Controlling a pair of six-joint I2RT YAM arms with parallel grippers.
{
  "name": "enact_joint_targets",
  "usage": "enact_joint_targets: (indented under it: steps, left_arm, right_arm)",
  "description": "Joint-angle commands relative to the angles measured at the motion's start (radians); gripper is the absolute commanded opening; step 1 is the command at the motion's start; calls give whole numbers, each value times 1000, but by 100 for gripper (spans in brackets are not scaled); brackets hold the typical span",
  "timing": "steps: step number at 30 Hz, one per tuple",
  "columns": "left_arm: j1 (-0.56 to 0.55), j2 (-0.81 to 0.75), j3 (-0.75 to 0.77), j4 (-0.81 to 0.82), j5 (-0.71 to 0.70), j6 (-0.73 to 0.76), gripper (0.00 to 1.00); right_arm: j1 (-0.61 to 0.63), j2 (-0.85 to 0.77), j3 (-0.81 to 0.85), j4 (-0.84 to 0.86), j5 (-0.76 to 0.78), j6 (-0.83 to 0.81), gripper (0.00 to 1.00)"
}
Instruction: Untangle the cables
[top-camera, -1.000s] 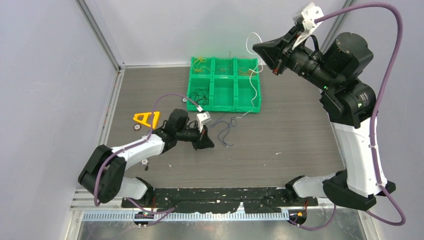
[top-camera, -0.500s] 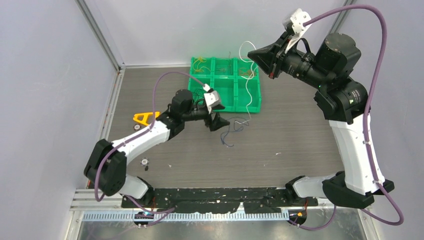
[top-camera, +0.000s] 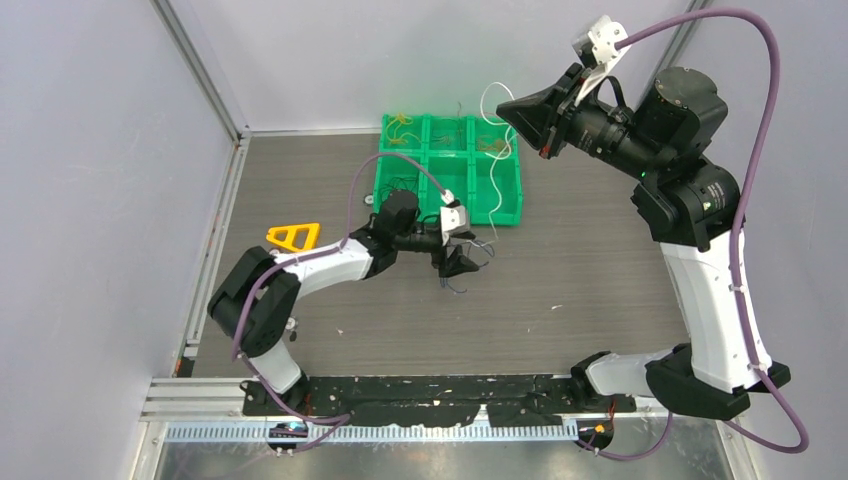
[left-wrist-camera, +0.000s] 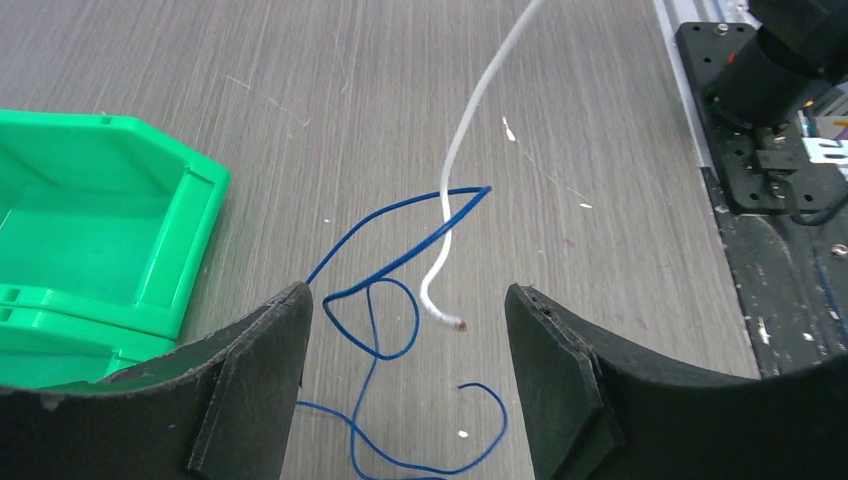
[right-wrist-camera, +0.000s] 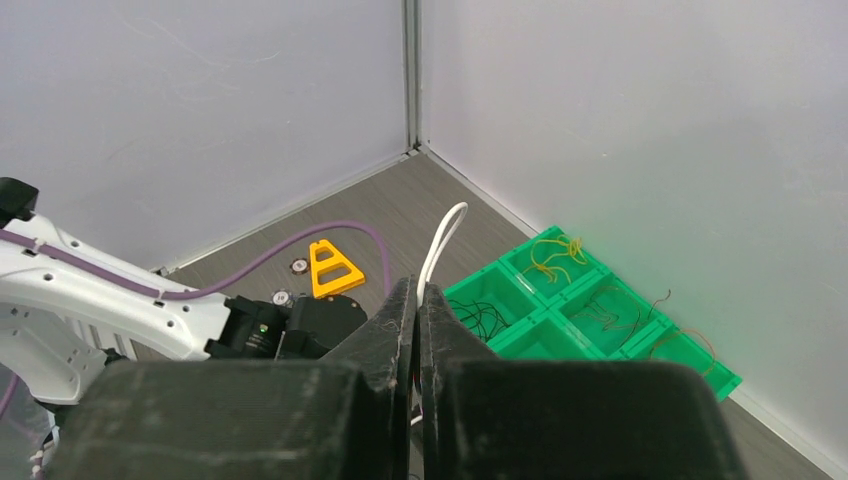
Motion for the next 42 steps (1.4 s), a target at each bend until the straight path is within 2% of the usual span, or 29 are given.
enact_joint_targets:
  steps: [1,2,3,5,6,7,10,13,16,19,24,32,37,42]
  left_arm:
    - [5,72,75,101,3,-17,70]
    - [5,91,87,104,-7,-34,67]
    - [5,106,100,103,-11,-50,59]
    - [5,112,112,93,-16,-71,32]
    - [5,93,102,97,-31,-86,12]
    - [5,63,78,118,-49,-108,0]
    - [-1,-52,-3,165,-25,-137,0]
    - [-25,-166,-41,95,-35,-105,0]
    - [-35,-228,-24,39,-53,-131,0]
    - [-38,-244,11,-45,-15,-126,0]
    - [-54,-287,-29,-164,28,3,0]
    - [-53,-353,-168,-360,-17,146,0]
    - [-52,-411,-211,-346,-31,59,0]
    - [-14,-422,-195,-313,-78,-67,0]
  right_arm:
    - [-1,-42,15,40,13,43,5]
    - [-2,-45,17,35,15,41,5]
    - [-2,-50,18,28,23,37,5]
    - [-2,-57,16,16,39,34,5]
    - [-2,-59,14,12,47,10,5]
    - [-1,-65,8,4,70,2,6]
    - [-2,-79,-18,-6,129,-20,5]
    - [-1,-109,-111,0,161,-34,5]
    - [-2,-136,-212,25,126,-32,6]
    - [-2,-144,-297,61,102,-18,5]
    - [-2,-111,-281,88,117,-36,6]
    - [-25,-58,-203,145,190,-92,5]
    - [-41,-11,-189,150,179,-147,5]
    - [-57,4,-342,209,193,-211,5]
